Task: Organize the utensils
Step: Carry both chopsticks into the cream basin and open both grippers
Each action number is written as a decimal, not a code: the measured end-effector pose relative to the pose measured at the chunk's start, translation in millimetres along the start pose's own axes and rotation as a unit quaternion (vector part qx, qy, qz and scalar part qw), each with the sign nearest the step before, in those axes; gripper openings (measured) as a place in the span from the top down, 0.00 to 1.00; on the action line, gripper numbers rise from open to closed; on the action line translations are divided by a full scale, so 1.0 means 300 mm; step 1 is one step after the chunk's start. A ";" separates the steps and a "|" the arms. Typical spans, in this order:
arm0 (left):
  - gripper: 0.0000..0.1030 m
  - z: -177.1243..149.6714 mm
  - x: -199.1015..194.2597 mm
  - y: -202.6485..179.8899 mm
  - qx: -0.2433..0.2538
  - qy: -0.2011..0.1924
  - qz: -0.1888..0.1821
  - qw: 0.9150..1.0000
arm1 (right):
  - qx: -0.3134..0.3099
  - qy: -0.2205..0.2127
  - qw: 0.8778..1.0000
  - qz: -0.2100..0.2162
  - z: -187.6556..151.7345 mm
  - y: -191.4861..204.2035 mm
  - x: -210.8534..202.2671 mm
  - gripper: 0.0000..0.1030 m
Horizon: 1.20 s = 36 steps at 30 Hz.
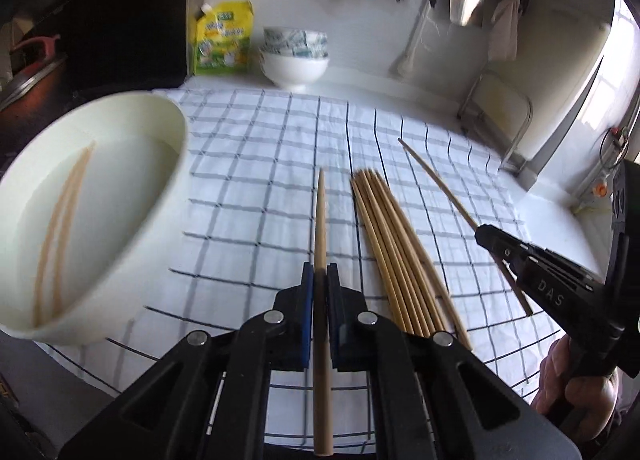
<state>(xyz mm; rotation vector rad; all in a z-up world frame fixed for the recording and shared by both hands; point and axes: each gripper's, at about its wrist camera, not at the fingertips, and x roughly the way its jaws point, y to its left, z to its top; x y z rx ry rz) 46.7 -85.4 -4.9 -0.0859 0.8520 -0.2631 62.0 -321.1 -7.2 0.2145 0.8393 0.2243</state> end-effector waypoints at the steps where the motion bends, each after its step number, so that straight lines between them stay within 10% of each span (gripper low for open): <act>1: 0.93 0.012 -0.023 0.015 -0.002 -0.007 -0.003 1.000 | 0.002 -0.007 1.000 0.007 0.012 0.025 -0.014 0.94; 21: 0.93 0.195 -0.326 0.494 -0.081 -0.134 0.031 0.987 | -0.081 -0.023 0.992 0.095 0.181 0.601 0.062 0.94; 36: 0.93 0.103 -0.169 0.772 -0.109 -0.050 0.102 0.988 | -0.155 0.071 0.980 0.108 0.144 0.931 0.288 0.94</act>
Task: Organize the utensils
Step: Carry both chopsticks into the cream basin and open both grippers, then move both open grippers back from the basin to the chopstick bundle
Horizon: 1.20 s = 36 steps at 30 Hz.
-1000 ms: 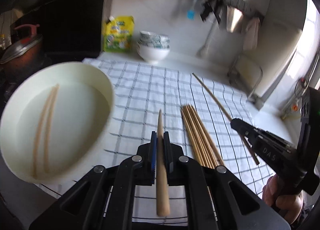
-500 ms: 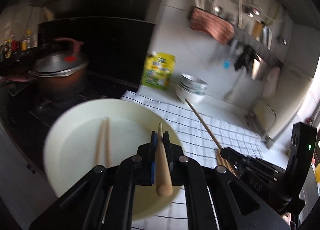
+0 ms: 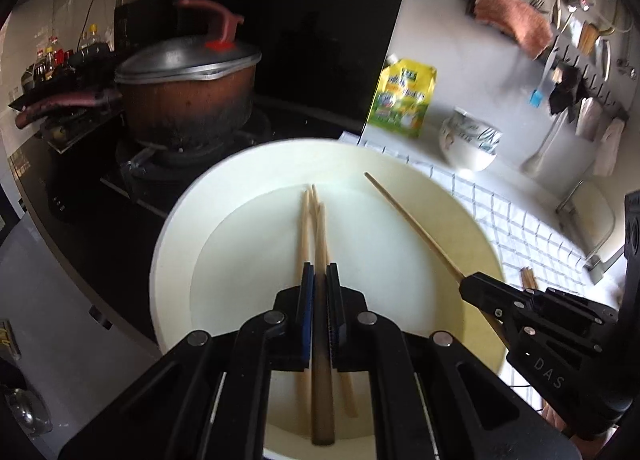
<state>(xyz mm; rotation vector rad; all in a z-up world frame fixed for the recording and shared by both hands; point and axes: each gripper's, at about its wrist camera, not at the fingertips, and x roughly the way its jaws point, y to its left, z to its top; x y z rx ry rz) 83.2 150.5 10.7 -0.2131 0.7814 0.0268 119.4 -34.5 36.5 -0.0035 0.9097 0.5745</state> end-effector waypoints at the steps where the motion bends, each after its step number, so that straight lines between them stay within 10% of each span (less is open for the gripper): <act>1: 0.93 0.002 0.013 0.000 0.001 0.004 0.001 1.000 | 0.001 0.008 1.000 0.002 0.005 0.004 0.021 0.94; 9: 0.87 0.025 0.078 0.029 -0.009 0.033 0.007 0.999 | 0.007 0.028 1.000 0.002 0.034 0.013 0.103 0.91; 13: 0.36 0.016 0.043 0.059 -0.020 0.016 0.027 0.999 | 0.005 0.017 1.000 -0.011 0.024 0.012 0.086 0.85; 36: 0.35 -0.070 -0.069 -0.013 -0.016 0.005 0.016 1.000 | 0.024 -0.025 0.999 -0.012 -0.052 -0.035 -0.087 0.80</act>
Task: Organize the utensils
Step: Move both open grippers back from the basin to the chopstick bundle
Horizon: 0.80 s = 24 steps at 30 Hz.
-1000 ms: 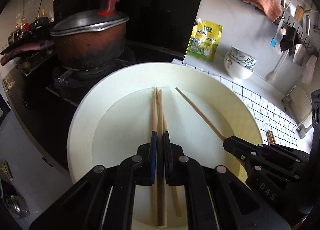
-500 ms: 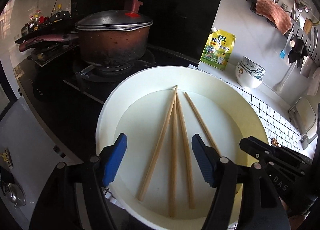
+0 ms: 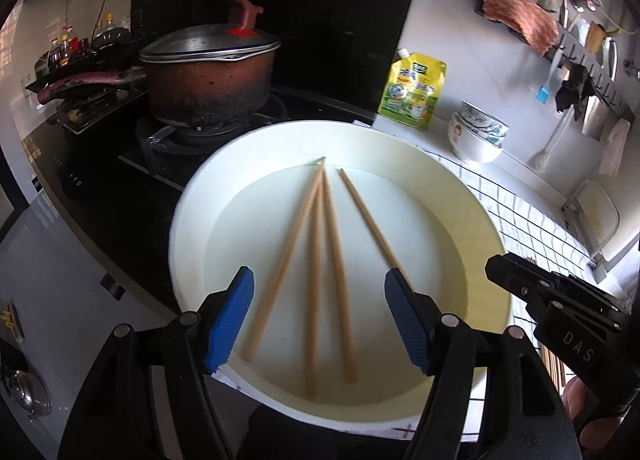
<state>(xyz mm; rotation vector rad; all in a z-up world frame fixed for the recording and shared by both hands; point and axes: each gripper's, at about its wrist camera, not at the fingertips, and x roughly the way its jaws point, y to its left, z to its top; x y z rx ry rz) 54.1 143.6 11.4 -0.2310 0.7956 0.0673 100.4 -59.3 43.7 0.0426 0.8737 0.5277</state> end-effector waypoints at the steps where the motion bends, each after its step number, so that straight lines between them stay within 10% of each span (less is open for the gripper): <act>1: 0.35 -0.005 -0.004 -0.010 0.001 0.000 -0.002 1.000 | 0.001 -0.002 1.000 -0.001 -0.005 -0.008 -0.012 0.79; 24: 0.34 -0.153 -0.071 -0.361 0.070 0.015 -0.074 0.995 | 0.062 -0.033 0.994 -0.088 -0.213 -0.407 -0.309 0.73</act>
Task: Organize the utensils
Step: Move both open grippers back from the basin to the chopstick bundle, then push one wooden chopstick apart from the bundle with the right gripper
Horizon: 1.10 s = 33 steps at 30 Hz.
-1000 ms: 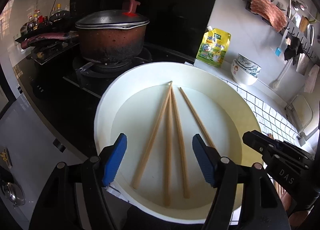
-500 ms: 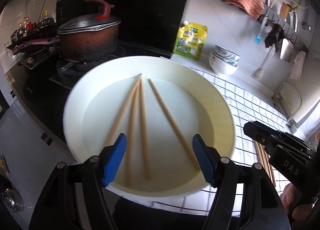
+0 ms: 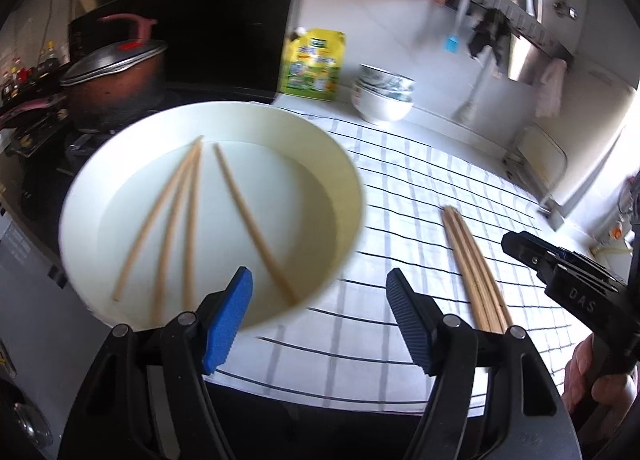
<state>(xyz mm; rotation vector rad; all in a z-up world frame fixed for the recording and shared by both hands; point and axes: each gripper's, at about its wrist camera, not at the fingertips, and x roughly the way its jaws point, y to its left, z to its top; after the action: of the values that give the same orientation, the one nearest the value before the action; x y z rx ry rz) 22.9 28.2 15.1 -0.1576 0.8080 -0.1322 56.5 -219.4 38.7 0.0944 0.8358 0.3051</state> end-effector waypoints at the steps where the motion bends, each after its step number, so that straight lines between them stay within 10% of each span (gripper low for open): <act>1: 0.34 -0.006 0.004 -0.025 0.002 0.002 -0.007 1.000 | 0.006 0.001 1.000 -0.010 -0.012 -0.036 -0.008 0.73; 14: 0.30 -0.104 0.108 -0.228 0.033 0.046 -0.042 0.998 | 0.036 0.041 0.995 -0.085 -0.149 -0.300 0.038 0.68; 33: 0.21 -0.147 0.249 -0.315 0.012 0.077 -0.021 0.997 | -0.005 0.082 0.992 -0.093 -0.201 -0.326 0.184 0.68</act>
<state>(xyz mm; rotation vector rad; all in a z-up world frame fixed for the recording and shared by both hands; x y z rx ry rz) 36.3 -81.6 -49.7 -0.1435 0.9562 -0.1942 68.9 -298.1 -60.8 -0.0195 0.9982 0.1420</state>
